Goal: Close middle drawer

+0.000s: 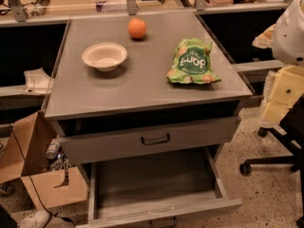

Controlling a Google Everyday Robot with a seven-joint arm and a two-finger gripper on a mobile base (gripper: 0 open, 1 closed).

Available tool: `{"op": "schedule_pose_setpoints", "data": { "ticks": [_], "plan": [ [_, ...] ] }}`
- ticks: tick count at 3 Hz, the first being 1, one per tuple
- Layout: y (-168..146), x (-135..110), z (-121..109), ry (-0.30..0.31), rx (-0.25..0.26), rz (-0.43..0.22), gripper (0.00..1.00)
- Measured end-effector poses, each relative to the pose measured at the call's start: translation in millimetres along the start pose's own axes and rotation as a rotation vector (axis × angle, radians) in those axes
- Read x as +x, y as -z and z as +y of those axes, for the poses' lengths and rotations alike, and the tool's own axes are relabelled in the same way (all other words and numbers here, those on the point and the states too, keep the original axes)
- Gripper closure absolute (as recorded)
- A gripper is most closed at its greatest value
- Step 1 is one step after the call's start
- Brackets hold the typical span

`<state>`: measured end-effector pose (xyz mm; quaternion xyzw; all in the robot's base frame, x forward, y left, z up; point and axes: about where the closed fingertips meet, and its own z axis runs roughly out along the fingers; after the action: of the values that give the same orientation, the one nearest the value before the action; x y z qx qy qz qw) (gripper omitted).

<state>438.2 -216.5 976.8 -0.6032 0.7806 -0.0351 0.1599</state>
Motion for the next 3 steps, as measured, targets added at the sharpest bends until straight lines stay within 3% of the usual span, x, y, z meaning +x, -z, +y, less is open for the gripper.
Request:
{"op": "schedule_pose_setpoints", "data": {
  "ticks": [1, 2, 3],
  "plan": [
    [0.0, 0.0, 0.0, 0.0, 0.0, 0.0, 0.0],
    [0.0, 0.0, 0.0, 0.0, 0.0, 0.0, 0.15],
    [0.0, 0.0, 0.0, 0.0, 0.0, 0.0, 0.39]
  ]
}}
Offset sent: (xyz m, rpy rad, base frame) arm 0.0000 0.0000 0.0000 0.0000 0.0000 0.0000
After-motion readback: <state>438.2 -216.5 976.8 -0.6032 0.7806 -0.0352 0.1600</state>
